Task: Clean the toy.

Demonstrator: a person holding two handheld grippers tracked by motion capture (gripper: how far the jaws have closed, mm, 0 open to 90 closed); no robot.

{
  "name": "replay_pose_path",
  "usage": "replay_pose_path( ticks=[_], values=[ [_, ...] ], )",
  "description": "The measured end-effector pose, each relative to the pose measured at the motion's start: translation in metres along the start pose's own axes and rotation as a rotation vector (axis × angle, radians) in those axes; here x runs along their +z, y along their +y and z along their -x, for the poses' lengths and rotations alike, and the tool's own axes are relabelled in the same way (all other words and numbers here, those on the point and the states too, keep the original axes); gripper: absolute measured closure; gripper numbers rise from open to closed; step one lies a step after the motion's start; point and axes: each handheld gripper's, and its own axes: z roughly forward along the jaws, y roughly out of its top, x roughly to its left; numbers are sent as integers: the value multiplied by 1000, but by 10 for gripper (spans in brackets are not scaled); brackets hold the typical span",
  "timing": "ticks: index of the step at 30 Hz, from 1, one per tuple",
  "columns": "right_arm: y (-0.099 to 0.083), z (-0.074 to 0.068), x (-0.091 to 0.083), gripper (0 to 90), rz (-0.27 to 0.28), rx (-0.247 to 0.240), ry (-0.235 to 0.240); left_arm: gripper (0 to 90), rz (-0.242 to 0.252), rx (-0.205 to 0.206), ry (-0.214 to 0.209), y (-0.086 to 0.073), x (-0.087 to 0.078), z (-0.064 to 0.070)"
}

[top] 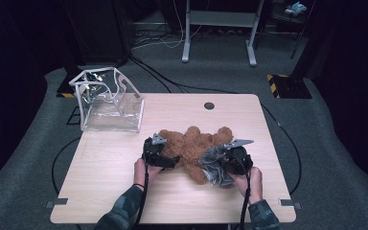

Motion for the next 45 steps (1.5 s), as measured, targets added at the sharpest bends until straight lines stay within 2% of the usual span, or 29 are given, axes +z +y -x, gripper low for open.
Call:
replay_pose_path(
  ticks=[2,4,7,8,9,10,11,12,13,14,15,17,22,28,34,38,41,43,45],
  values=[
    [5,-2,-7,743,26,3,6,39,-2,-6,-6,0,0,-1],
    [15,-8,-14,744,80,-17,20,39,-1,-7,-2,0,0,-1],
    [37,-25,-16,743,127,-77,42,39,-5,-7,-3,0,0,-1],
    [37,-25,-16,743,127,-77,42,39,-5,-7,-3,0,0,-1],
    [52,-42,-8,740,126,-117,63,39,0,-8,-7,0,0,-1],
    [58,-52,-1,739,116,-120,64,39,-1,-7,-6,0,0,-1],
    [63,-59,9,738,95,-150,64,39,-1,-7,-6,0,0,-1],
    [65,-63,19,738,69,-170,58,39,-2,-6,-7,-1,0,-1],
    [65,-63,19,738,69,-170,58,39,-2,-6,-7,-1,0,-1],
    [65,-66,28,740,45,-191,38,39,-1,-14,-5,-1,1,-1],
    [63,-68,34,742,26,-194,23,39,-10,0,-5,-1,0,-2],
    [57,-61,33,747,45,-145,54,39,-5,-3,-9,-1,1,-2],
    [40,-43,20,750,27,-110,44,39,-2,-2,-8,-1,0,-2],
    [14,-21,13,751,8,-37,55,38,-6,1,-9,-1,1,-1],
    [-4,-14,12,750,-24,-23,48,38,-9,0,-11,-1,0,-1],
    [-6,-8,2,746,-16,4,72,22,-3,11,-13,1,-4,-1],
    [-4,-6,-9,745,15,11,65,4,-14,12,-14,6,-9,0],
    [-3,-3,-15,744,26,27,53,1,-22,32,-10,10,-15,1],
    [-2,0,-18,743,39,15,53,4,-17,31,-11,12,-18,1]
  ],
)
